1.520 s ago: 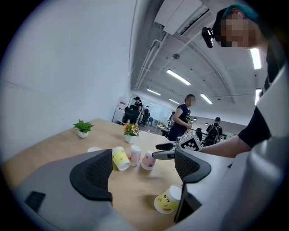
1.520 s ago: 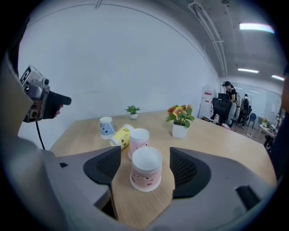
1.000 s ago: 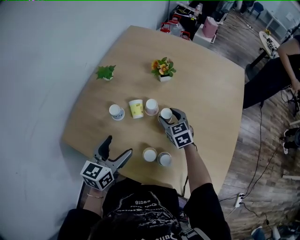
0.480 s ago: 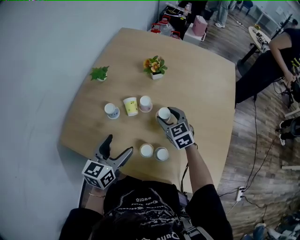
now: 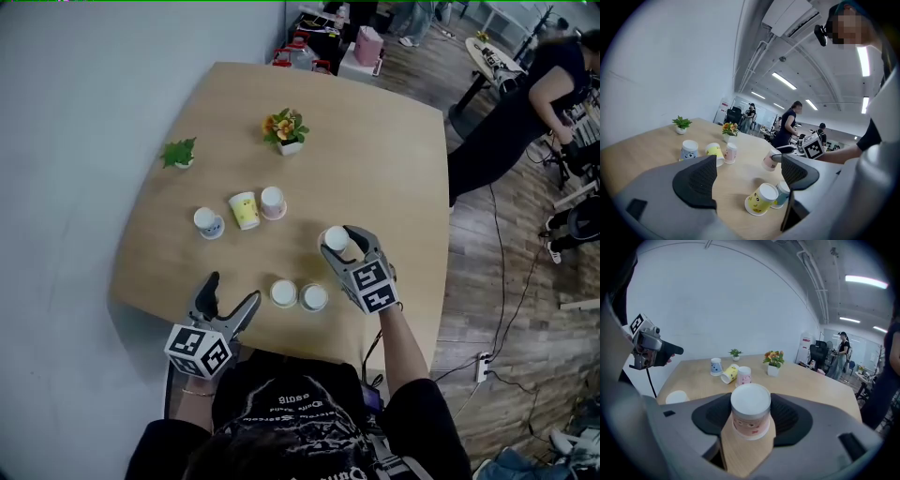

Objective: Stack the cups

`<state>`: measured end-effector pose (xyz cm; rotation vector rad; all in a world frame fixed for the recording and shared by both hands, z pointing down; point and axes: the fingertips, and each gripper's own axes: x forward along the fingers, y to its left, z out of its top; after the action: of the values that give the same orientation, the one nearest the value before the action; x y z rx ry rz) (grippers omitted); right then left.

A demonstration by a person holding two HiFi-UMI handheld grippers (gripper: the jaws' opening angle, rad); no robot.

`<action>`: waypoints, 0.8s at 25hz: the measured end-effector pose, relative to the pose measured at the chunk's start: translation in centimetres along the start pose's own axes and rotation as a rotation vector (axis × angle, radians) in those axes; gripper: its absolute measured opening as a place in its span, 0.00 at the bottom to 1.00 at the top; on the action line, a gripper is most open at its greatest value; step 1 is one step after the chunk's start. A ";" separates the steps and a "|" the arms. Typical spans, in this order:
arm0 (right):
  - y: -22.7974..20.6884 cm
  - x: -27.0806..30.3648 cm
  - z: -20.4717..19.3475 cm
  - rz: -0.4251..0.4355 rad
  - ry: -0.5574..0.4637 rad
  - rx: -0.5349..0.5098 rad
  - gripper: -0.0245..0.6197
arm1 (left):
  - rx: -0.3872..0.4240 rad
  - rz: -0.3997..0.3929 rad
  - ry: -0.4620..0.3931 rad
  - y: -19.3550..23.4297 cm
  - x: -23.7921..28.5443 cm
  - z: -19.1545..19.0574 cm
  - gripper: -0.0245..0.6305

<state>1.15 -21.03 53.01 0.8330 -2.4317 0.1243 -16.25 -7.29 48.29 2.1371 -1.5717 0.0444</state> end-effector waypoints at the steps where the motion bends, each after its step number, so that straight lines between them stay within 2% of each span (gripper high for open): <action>1: 0.0 -0.5 -0.3 -0.010 0.002 0.003 0.45 | 0.003 0.004 0.002 0.0 0.0 -0.1 0.71; 8: 0.2 -4.3 -1.9 -0.071 0.001 0.051 0.45 | 0.003 -0.014 0.020 -0.8 0.2 -1.4 0.71; 20: 1.7 -9.3 -4.7 -0.136 0.009 0.101 0.45 | 0.022 -0.074 0.006 -2.3 1.8 -0.9 0.71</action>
<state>8.44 -13.49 52.16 1.0372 -2.3686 0.2003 -13.34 -8.09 48.78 2.2081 -1.4945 0.0435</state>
